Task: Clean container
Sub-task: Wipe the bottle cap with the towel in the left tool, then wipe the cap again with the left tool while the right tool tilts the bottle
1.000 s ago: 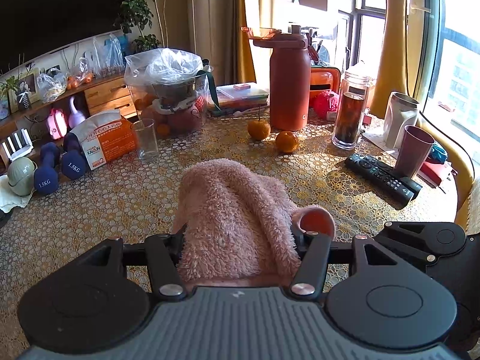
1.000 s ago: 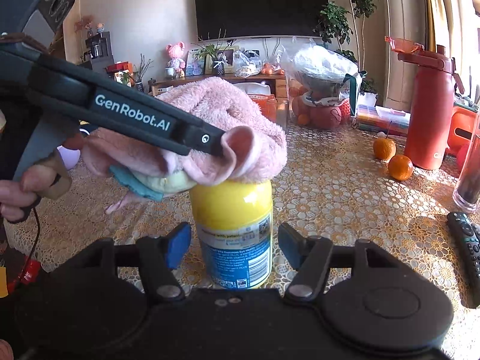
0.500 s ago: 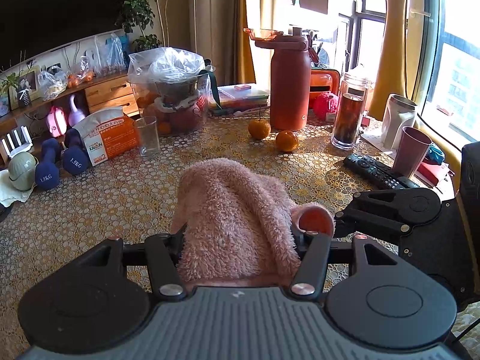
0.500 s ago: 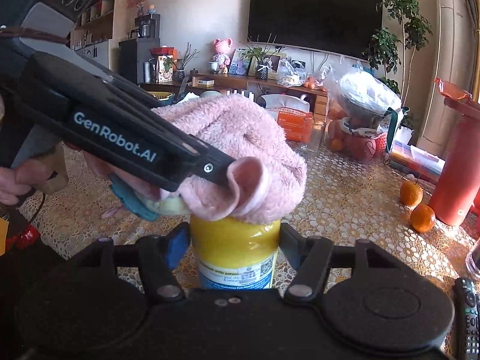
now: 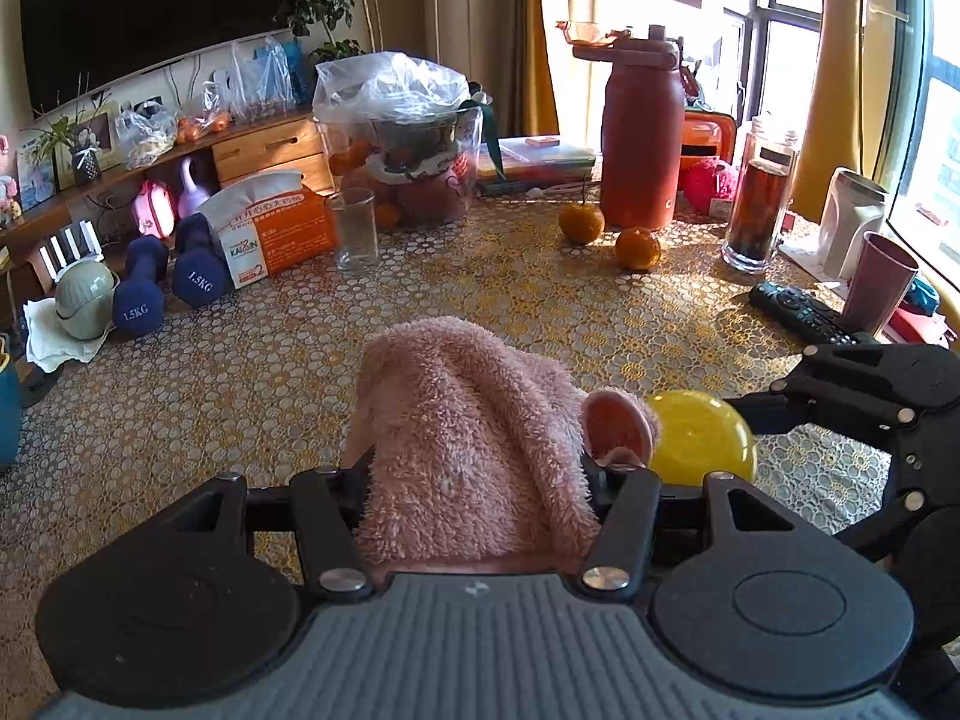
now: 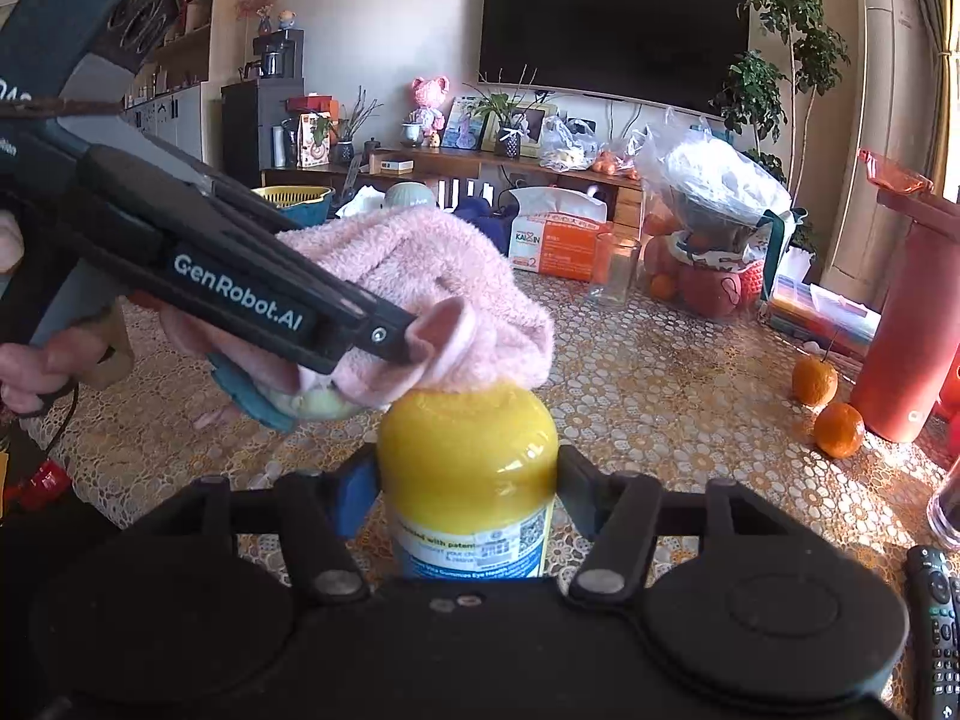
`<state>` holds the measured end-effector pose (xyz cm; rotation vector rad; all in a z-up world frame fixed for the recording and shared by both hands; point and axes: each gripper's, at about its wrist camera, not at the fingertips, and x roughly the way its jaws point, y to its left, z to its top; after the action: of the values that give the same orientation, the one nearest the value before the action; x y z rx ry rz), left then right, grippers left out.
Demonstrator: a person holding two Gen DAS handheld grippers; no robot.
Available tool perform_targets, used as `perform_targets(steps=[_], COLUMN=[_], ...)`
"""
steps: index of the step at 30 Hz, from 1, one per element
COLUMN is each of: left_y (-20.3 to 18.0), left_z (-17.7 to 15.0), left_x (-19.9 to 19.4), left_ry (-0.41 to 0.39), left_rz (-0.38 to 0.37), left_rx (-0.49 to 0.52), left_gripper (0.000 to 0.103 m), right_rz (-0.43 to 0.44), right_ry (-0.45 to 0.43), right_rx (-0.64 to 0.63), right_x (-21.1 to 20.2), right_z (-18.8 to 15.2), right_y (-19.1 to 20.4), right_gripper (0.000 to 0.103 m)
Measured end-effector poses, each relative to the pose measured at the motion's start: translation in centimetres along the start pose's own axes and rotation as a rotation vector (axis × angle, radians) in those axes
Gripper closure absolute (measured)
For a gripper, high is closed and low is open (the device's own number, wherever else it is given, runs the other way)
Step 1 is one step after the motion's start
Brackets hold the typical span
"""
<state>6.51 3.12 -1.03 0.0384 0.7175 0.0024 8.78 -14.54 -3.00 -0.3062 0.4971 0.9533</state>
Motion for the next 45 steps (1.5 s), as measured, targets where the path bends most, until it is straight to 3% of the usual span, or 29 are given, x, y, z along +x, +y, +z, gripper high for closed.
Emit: perform_targets(steps=[4, 12, 19, 24, 39, 45], left_y=[0.7, -0.2, -3.3, -4.5, -4.3, -1.4], left_z=[-1.7, -5.0, -4.7, -3.8, -3.8, -3.9], left_x=[-0.1, -2.8, -2.7, -1.9, 2.3, 1.7], left_ry=[0.01, -0.026, -0.052, -0.067, 0.015, 0.028], left_rz=[0.024, -0.049, -0.121, -0.099, -0.065, -0.059], left_rx=[0.0, -0.036, 0.001, 0.055, 0.084, 0.0], left_gripper=[0.046, 0.046, 0.046, 0.046, 0.046, 0.046], right_rz=[-0.008, -0.019, -0.056, -0.061, -0.082, -0.067], right_ry=[0.007, 0.039, 0.038, 0.038, 0.01, 0.017], right_rx=[0.041, 0.171, 0.322, 0.398, 0.405, 0.357], right_x=[-0.1, 0.0, 0.1, -0.2, -1.8, -2.2], right_z=[0.0, 0.5, 1.2, 1.7, 2.6, 2.3], right_y=[-0.3, -1.3, -2.3, -2.7, -3.7, -4.0], right_gripper=[0.041, 0.041, 0.041, 0.041, 0.041, 0.041])
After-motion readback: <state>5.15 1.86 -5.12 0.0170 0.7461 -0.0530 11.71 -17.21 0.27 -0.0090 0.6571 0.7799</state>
